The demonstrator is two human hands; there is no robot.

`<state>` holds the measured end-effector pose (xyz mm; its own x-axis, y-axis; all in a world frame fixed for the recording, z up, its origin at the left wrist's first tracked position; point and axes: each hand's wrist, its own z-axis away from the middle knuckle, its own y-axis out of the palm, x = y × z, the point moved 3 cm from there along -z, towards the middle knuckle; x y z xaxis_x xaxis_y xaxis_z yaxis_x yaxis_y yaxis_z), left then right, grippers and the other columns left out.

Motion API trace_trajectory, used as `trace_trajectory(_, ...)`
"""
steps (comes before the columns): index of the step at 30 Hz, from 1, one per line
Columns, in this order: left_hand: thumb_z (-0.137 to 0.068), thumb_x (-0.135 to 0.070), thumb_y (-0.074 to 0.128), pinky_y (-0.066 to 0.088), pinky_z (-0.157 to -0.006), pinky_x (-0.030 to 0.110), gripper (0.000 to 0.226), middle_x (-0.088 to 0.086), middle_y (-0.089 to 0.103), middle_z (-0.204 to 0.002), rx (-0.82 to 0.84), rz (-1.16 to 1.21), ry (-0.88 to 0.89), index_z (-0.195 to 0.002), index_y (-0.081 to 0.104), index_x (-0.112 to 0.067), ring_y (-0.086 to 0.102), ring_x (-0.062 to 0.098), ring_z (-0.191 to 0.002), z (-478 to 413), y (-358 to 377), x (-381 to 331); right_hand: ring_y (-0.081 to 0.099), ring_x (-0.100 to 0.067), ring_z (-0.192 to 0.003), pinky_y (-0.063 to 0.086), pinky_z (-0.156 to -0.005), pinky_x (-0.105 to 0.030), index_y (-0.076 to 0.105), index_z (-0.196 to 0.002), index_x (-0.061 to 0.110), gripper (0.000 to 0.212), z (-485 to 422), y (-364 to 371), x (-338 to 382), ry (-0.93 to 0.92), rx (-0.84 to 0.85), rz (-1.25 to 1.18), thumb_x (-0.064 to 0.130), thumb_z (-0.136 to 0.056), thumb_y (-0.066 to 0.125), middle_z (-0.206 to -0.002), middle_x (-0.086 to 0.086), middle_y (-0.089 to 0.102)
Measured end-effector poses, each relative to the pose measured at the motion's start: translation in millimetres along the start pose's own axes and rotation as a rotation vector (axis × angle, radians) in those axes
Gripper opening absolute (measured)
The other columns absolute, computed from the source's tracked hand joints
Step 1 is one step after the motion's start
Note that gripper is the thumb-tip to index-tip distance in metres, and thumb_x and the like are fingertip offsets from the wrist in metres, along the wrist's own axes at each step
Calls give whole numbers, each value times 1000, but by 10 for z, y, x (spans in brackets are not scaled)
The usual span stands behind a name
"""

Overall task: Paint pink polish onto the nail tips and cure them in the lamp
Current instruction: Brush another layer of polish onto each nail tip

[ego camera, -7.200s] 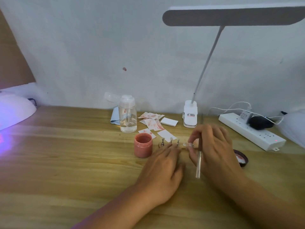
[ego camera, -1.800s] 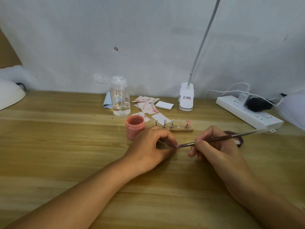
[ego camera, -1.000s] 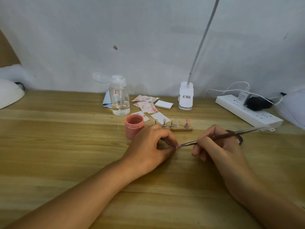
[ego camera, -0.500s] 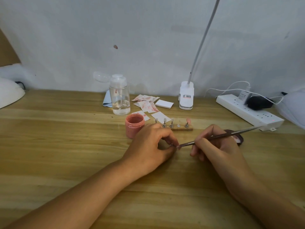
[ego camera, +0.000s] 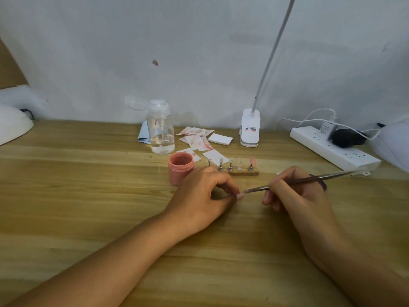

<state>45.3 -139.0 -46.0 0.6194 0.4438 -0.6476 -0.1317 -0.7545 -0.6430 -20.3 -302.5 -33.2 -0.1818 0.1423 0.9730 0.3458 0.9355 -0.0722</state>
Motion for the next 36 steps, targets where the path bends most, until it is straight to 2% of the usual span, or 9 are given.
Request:
trace_trajectory(3, -82, -29, 78, 47, -75, 18, 4, -10, 68, -86, 9, 16, -3, -82, 75, -27, 60, 2, -85, -5, 8, 17, 52, -9, -52, 44, -53, -20, 52, -88, -9, 9, -6, -30, -17, 7, -28, -17, -1, -88, 55, -56, -6, 64)
trace_trajectory(7, -81, -17, 78, 47, -76, 19, 11, -10, 68, -87, 30, 14, -6, -84, 75, -27, 60, 1, -86, -4, -3, 33, 52, -12, -52, 44, -51, -19, 52, -83, -7, 6, 50, 63, 36, -21, 103, 12, -6, -87, 56, -61, -14, 66)
trace_trajectory(13, -82, -24, 78, 44, -74, 12, 3, -10, 70, -85, 22, 44, -3, -83, 76, -25, 61, 0, -85, -7, 4, 35, 53, -5, -50, 43, -54, -23, 53, -89, -9, 8, -3, -28, -21, 19, -27, 21, -1, -87, 56, -55, -6, 63)
trace_trajectory(19, -82, -15, 77, 45, -75, 12, 10, -12, 70, -85, 35, 36, -4, -84, 76, -24, 62, 0, -85, -11, -6, 50, 55, -12, -55, 46, -54, -20, 53, -84, -7, 4, 62, 64, 58, -45, 113, 26, -5, -87, 56, -62, -14, 67)
trace_trajectory(23, -82, -15, 77, 45, -73, 10, 10, -14, 70, -82, 25, 61, -9, -84, 76, -24, 63, -2, -84, -9, -4, 63, 56, -5, -51, 45, -59, -25, 54, -86, -7, 5, 15, 7, -1, -17, 9, 48, -3, -86, 56, -57, -7, 64)
trace_trajectory(25, -82, -16, 78, 45, -74, 11, 7, -13, 71, -83, 24, 67, -15, -85, 77, -22, 63, -1, -83, -10, 1, 71, 54, -7, -52, 43, -56, -22, 53, -87, -8, 7, 12, -9, -10, -23, -14, 23, -2, -87, 56, -56, -7, 63)
trace_trajectory(30, -82, -14, 78, 44, -74, 12, 12, -13, 70, -84, 41, 53, -19, -85, 76, -26, 62, -2, -83, -17, 8, 70, 54, -12, -55, 45, -53, -19, 52, -84, -7, 6, 67, 60, 47, -79, 114, 1, -5, -88, 56, -63, -14, 66)
trace_trajectory(36, -82, -14, 78, 46, -75, 14, 13, -12, 70, -85, 44, 58, -33, -85, 75, -26, 62, 0, -83, -23, 5, 65, 54, -11, -55, 46, -53, -19, 52, -87, -7, 7, 62, 60, 56, -66, 134, -12, -2, -90, 57, -66, -16, 68)
